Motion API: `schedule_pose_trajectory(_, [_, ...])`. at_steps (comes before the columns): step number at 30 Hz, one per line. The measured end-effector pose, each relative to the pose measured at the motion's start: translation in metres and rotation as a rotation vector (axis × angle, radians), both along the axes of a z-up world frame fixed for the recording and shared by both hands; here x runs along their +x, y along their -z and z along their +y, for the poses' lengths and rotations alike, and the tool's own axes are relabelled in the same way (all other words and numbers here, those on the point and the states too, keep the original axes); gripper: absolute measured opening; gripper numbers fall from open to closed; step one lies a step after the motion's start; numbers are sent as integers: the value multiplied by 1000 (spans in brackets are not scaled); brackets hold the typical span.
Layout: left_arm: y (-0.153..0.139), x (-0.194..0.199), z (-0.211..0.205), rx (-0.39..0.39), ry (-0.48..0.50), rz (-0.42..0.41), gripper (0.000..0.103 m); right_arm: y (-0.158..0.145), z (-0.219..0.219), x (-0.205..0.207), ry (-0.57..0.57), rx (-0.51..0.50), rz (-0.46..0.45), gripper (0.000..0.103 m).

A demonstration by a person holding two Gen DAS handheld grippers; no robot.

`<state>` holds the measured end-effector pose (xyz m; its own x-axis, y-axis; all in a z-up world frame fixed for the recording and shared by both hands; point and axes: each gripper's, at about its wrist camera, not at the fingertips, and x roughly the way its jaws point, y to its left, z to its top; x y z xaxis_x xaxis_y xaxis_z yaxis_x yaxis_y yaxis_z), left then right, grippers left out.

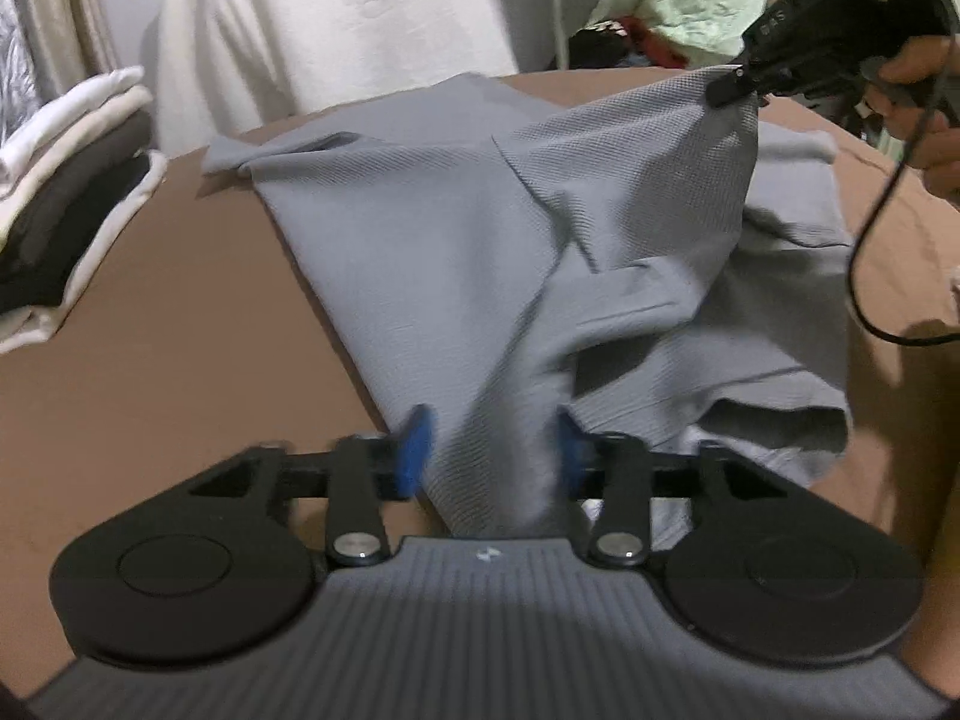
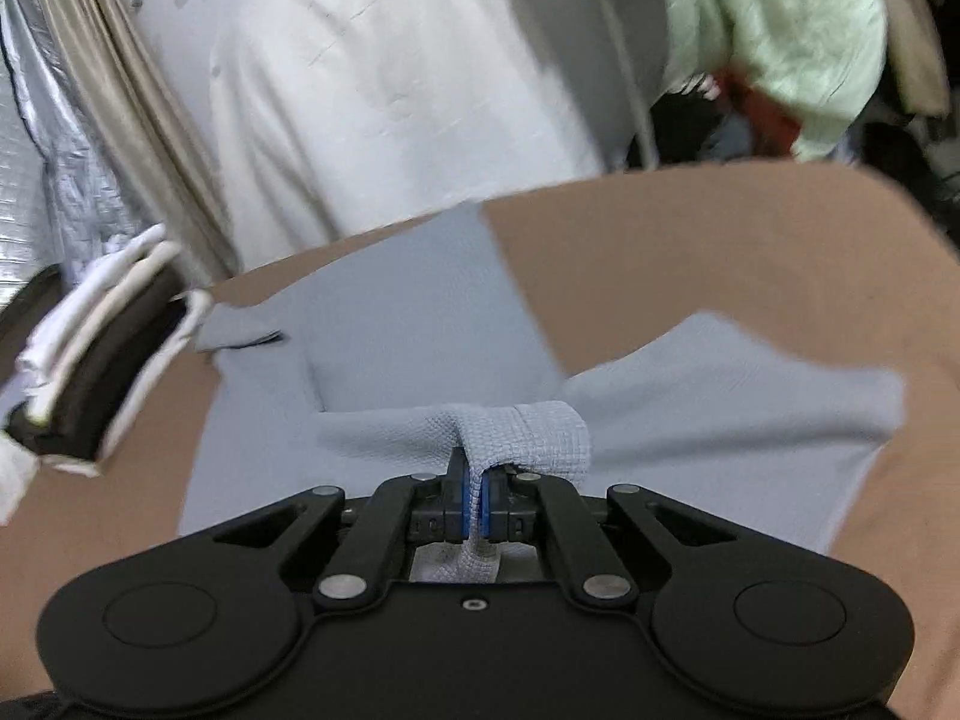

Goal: Fold clothes

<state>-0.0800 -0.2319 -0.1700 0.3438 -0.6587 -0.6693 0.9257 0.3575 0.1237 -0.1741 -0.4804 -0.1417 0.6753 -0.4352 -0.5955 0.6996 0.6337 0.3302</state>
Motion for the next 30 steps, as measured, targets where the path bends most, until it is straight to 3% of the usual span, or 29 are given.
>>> schedule_pose_trajectory(4, [12,-8,-5,27,16,-45,69,4,-19,-9,69,63,4,4])
schedule_pose_trajectory(6, [15,-13,-6,24,29,-55,33,4,-24,-3,78,86,-21,4])
schedule_pose_trajectory(7, [14,-15,-8,23,47,-54,7,2,-22,-1,81,73,-22,4])
schedule_pose_trajectory(11, [-14,-26,-14,-83,107,-35,6,-18,-20,0,118,-76,-16,4])
schedule_pose_trajectory(14, [-42,-33,-25,-161,185,25,6,-37,-30,-3,169,-200,-25,4])
schedule_pose_trajectory(16, [-50,-39,-41,-172,240,87,7,-48,-41,-5,190,-249,-7,4])
schedule_pose_trajectory(19, [-32,-56,-71,-116,301,171,10,-33,-75,-22,248,-143,32,4])
schedule_pose_trajectory(23, [22,-80,-106,64,302,176,13,0,-107,-38,297,35,48,4])
schedule_pose_trajectory(25, [33,-87,-107,57,282,148,13,17,-120,-45,315,121,51,6])
schedule_pose_trajectory(28, [31,-90,-105,54,284,129,15,29,-131,-55,342,210,40,14])
schedule_pose_trajectory(30, [29,-86,-104,54,282,151,16,26,-130,-61,358,231,12,32])
